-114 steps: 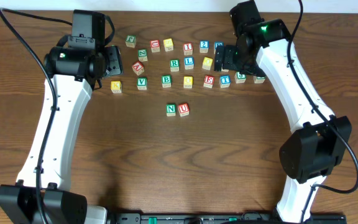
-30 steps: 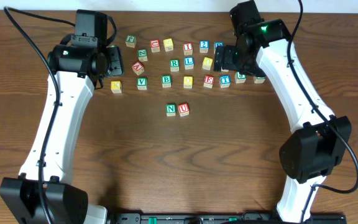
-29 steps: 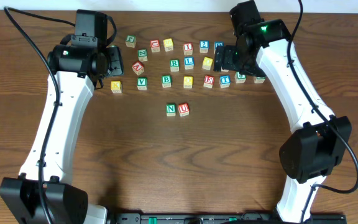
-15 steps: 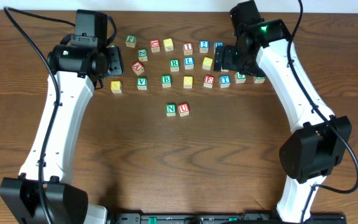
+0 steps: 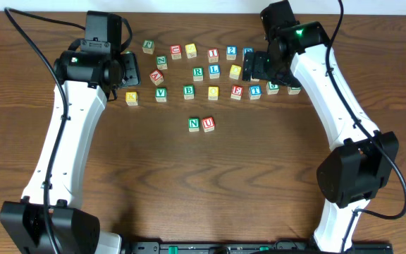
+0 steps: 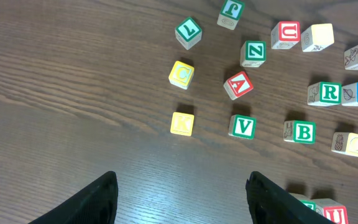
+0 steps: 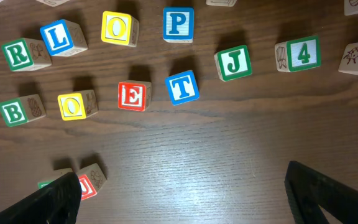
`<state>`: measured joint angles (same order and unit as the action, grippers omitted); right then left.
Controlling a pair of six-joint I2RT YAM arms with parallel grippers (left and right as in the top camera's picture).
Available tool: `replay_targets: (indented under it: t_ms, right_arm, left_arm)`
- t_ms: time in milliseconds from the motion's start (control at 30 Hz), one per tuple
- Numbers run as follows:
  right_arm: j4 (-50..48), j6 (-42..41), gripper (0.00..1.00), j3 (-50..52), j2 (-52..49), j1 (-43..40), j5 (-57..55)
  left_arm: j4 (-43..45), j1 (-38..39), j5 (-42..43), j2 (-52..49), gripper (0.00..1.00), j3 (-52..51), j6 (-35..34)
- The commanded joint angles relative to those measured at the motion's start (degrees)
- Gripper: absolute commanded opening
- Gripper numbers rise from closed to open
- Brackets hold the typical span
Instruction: Spell out NEURIPS
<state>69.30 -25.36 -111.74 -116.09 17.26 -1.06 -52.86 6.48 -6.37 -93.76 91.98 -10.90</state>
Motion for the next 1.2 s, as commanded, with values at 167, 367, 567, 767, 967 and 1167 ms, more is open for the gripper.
replay_targets:
  t_ms: [167,367,567,767,967,1167]
  right_arm:
    - [-0.11,0.15,0.99,-0.98,1.09,-0.28,0.15]
    - [-0.11,0.15,0.99,-0.98,1.09,-0.28,0.15]
    - [-0.11,0.15,0.99,-0.98,1.09,-0.28,0.15]
    - [-0.13,0.15,0.99,-0.98,1.09,-0.28,0.15]
    - [-0.13,0.15,0.99,-0.98,1.09,-0.28,0.13]
    - [-0.11,0.15,0.99,-0.98,1.09,-0.28,0.15]
  left_arm:
    - [0.04,0.24,1.40,-0.61,0.65,-0.04,-0.76]
    - [0.26,0.24,1.42,-0.61,0.65,-0.04,-0.76]
    - [0.28,0.24,1.46,-0.61,0.65,-0.04,-0.76]
    - [0.79,0.63,1.44,-0.61,0.65,-0.04,-0.76]
    - [1.40,1.90,1.44,-0.61,0.65,-0.04,-0.76]
    - [1.55,2.40,1.44,-0.61,0.65,-0.04,-0.76]
